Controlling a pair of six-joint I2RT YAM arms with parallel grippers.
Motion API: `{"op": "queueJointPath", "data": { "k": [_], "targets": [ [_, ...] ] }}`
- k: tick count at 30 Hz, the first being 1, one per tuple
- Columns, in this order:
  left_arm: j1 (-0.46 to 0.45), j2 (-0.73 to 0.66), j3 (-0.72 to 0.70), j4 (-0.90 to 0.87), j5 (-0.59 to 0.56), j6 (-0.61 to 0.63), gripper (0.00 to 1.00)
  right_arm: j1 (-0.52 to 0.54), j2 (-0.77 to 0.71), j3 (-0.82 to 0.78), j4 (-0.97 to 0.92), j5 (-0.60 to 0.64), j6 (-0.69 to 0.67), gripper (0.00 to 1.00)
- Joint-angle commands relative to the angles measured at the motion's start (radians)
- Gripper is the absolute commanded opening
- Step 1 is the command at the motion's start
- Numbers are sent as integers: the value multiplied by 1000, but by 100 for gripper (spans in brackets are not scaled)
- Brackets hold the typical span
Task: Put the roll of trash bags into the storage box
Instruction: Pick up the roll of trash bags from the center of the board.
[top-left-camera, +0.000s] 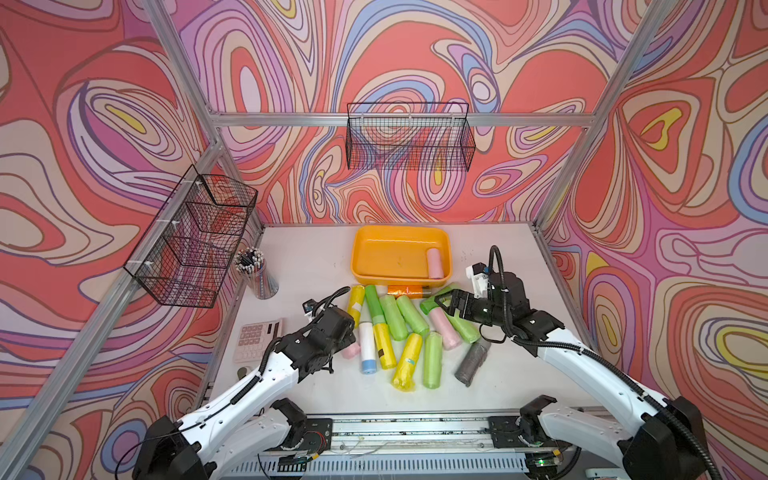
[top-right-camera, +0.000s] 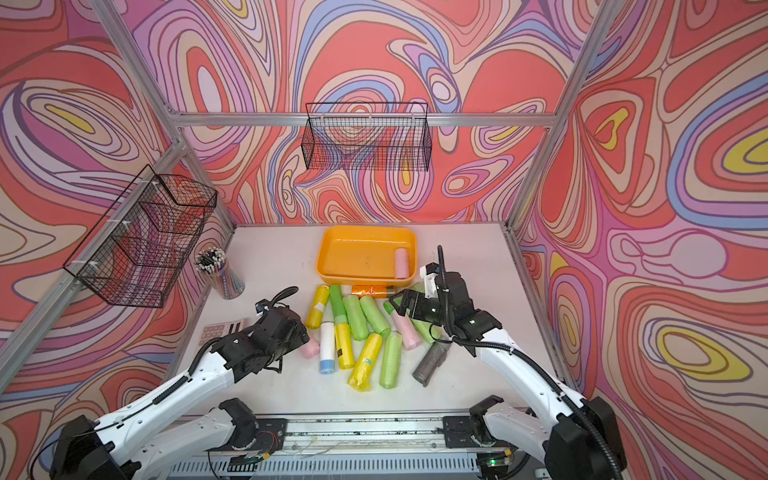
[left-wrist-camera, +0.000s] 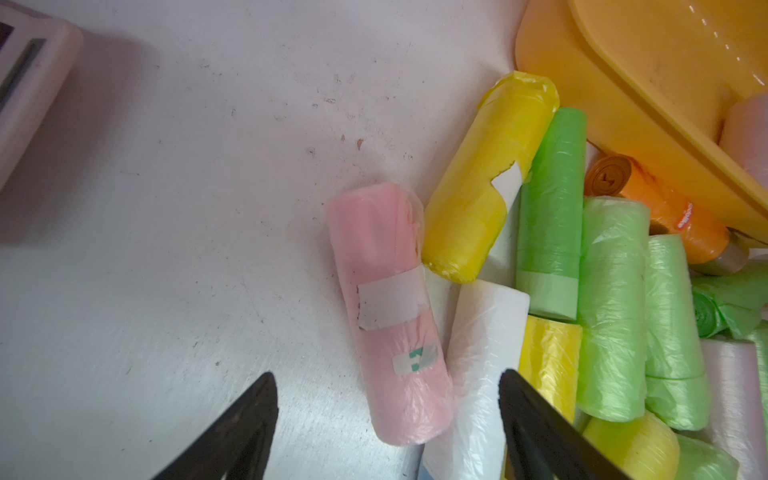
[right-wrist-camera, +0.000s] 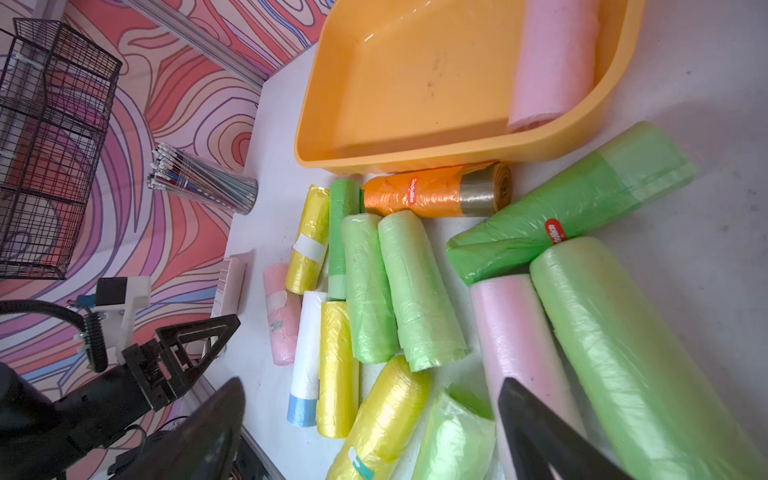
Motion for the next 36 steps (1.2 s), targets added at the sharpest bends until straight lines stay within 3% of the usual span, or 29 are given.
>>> {"op": "queueJointPath", "data": {
  "k": [1,4,6,19,23,27,36],
  "targets": [
    [35,47,-5,65,77,14,77,7,0,1,-12,-33,-9,97],
    [36,98,5,79,91,14,76,7,-3,8,-31,-33,-22,97],
    [38,129,15,84,91,15,69,7,-15,5,-33,-26,-24,97],
    [41,284,53,81,69,45,67,7,-34,-18,-42,-17,-35,97],
    [41,343,66,82,77,51,57,6,-23,18,-102,30,-89,97],
    [40,398,80,95,89,68,62,7,-18,34,-124,44,-105,97],
    [41,441,68,137,55,53,62,7,-12,29,-130,47,-104,97]
  ]
}}
